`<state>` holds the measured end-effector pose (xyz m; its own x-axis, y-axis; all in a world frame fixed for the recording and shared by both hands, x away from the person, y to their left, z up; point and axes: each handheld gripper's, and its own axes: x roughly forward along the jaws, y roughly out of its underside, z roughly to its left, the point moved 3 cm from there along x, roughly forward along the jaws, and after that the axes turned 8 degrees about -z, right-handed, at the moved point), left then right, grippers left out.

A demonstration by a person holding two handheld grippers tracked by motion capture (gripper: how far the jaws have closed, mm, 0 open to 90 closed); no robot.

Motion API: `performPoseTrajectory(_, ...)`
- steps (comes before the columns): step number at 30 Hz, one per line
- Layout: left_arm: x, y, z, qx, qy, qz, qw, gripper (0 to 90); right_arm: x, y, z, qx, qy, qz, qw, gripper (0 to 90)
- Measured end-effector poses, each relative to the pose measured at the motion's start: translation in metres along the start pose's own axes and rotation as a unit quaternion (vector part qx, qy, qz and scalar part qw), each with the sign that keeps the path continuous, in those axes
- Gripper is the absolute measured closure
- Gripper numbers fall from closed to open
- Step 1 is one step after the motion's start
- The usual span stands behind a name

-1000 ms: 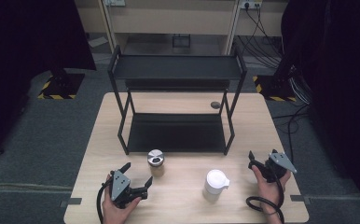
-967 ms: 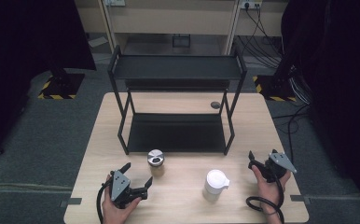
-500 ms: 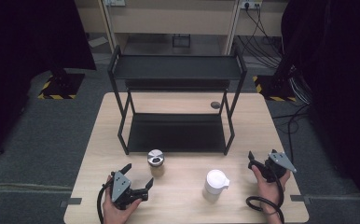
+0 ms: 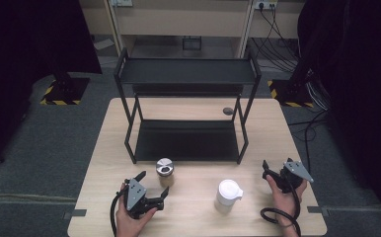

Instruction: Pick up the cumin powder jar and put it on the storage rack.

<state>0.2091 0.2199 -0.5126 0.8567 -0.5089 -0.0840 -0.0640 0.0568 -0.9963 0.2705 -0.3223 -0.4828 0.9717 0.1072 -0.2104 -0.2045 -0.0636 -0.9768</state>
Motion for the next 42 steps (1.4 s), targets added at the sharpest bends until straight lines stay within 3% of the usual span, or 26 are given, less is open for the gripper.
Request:
performPoseTrajectory(21,0.009,-0.002,-0.002,0.003,0.004,0.005,1.0,1.6,0.001,0.0,0.001,-0.002,-0.002,0.001,1.0,6.9)
performPoseTrajectory(34,0.022,-0.004,-0.007,0.007,0.013,0.007,0.9999,1.5,0.001,-0.001,0.001,0.0,-0.003,0.002,1.0,6.9)
performPoseTrajectory(42,0.032,-0.007,-0.007,0.003,0.007,0.013,0.9999,3.3,0.001,0.0,0.001,-0.001,-0.003,0.001,1.0,6.9)
